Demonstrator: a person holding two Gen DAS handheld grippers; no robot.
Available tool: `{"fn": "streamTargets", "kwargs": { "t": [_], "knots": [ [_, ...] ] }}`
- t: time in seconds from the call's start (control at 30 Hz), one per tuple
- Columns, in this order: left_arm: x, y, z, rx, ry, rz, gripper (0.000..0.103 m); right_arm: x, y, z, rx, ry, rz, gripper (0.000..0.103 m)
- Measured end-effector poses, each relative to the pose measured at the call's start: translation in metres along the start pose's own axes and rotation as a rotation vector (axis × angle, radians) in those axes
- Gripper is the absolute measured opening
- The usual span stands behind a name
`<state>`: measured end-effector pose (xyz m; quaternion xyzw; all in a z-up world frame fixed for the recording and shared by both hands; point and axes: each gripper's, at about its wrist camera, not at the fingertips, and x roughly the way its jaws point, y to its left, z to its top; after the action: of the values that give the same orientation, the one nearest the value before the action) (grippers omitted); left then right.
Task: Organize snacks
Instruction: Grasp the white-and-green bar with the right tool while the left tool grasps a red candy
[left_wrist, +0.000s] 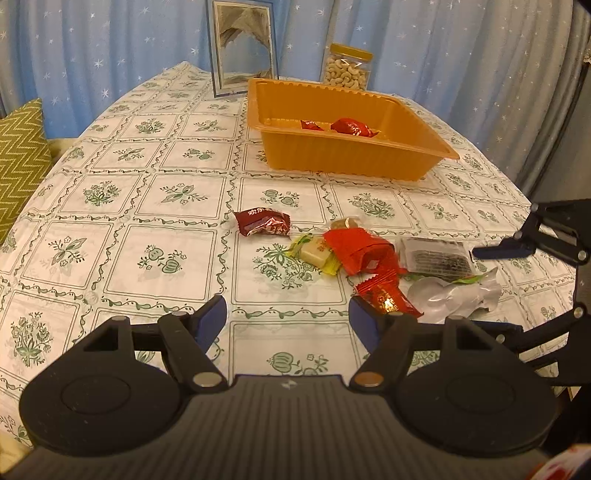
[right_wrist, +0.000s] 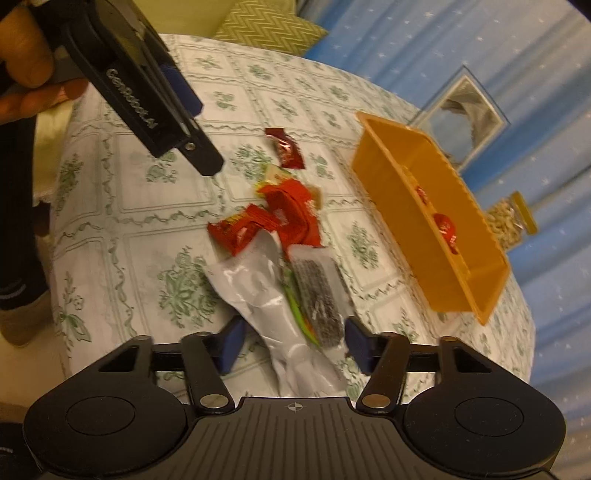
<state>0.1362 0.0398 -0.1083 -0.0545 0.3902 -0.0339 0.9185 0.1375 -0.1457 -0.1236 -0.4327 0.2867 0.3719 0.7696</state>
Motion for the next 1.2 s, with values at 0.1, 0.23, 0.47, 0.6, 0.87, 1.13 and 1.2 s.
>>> {"fn": "streamTargets", "kwargs": {
  "t": [0.1,0.23,0.47,0.6,0.87,1.13,1.2],
  "knots": [
    [-0.001,-0.001,0.000,0.005,-0.004,-0.004,0.070,0.001,0.002,0.001,-0.008,-0.003,0.005,0.048],
    [-0.002,-0.002,0.000,0.012,-0.009,-0.001,0.070,0.002,0.000,0.004,0.016,0.004,0.020,0.042],
    [-0.006,-0.001,-0.001,0.007,-0.016,0.005,0.070,-0.006,-0.026,0.006,0.379,0.062,0.132,0.033],
    [-0.005,-0.003,-0.002,0.012,-0.014,-0.005,0.070,-0.010,-0.029,0.001,0.484,0.059,0.160,0.033],
    [-0.002,-0.004,-0.003,0.011,-0.010,-0.023,0.070,-0.006,-0.037,-0.019,0.653,0.001,0.206,0.033],
    [0.001,-0.019,-0.001,0.038,-0.008,-0.057,0.070,-0.036,-0.032,-0.031,0.745,-0.116,0.125,0.030],
    [0.003,-0.026,0.000,0.048,-0.007,-0.073,0.068,-0.044,-0.035,-0.038,0.799,-0.149,0.078,0.030]
  ]
}}
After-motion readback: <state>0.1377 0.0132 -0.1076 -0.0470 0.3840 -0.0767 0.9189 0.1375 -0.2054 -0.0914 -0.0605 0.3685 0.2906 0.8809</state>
